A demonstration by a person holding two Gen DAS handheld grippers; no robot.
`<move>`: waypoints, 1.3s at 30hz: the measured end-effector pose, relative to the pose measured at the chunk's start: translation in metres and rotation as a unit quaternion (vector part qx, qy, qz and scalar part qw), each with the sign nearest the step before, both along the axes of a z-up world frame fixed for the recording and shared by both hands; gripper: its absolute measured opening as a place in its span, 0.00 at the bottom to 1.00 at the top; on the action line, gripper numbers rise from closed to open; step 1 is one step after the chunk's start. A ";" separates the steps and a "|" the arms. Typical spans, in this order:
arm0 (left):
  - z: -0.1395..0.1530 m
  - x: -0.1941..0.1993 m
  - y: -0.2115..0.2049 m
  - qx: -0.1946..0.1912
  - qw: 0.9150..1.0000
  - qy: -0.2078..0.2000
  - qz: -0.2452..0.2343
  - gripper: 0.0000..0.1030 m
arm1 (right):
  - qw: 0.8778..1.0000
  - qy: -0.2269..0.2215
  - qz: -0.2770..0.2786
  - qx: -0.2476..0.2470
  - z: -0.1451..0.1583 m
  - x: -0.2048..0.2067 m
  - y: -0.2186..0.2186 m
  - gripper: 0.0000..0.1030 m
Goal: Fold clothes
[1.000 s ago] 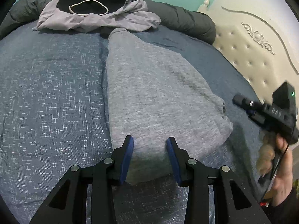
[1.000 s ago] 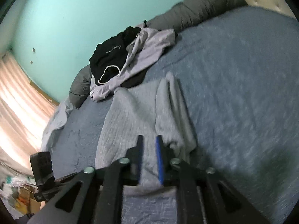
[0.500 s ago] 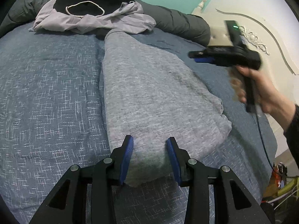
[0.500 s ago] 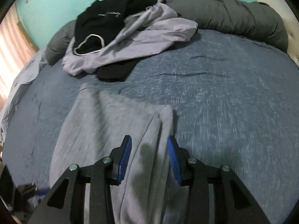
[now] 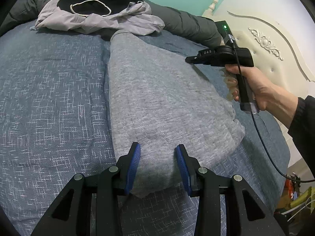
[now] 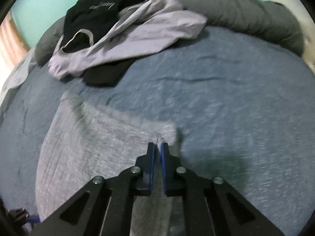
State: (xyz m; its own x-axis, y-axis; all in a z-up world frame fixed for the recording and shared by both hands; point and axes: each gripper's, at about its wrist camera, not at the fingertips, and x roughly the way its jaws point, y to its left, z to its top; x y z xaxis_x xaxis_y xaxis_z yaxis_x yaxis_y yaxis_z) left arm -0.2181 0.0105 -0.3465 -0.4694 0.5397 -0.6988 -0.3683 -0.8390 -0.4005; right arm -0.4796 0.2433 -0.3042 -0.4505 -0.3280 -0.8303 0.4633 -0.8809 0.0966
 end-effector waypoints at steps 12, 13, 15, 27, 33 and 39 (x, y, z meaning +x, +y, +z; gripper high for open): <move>-0.001 0.002 -0.002 0.007 1.000 -0.004 0.002 0.40 | 1.000 -0.002 -0.012 -0.011 0.014 0.002 0.007 0.02; -0.001 0.002 -0.002 0.007 1.000 -0.004 0.002 0.40 | 1.000 -0.001 -0.007 -0.014 0.020 0.010 0.009 0.02; 0.001 0.002 -0.002 0.007 1.000 -0.005 0.002 0.40 | 1.000 -0.001 0.007 -0.023 0.030 0.026 0.012 0.02; 0.005 0.005 -0.001 -0.006 1.000 -0.005 0.002 0.40 | 0.993 -0.036 0.105 -0.035 0.020 0.168 0.025 0.02; 0.004 0.007 -0.005 0.000 1.000 -0.011 0.002 0.40 | 0.993 -0.048 0.108 0.012 -0.011 0.196 0.044 0.02; 0.003 0.007 -0.004 0.000 1.000 -0.012 0.012 0.40 | 0.995 -0.057 0.079 -0.037 0.001 0.199 0.066 0.02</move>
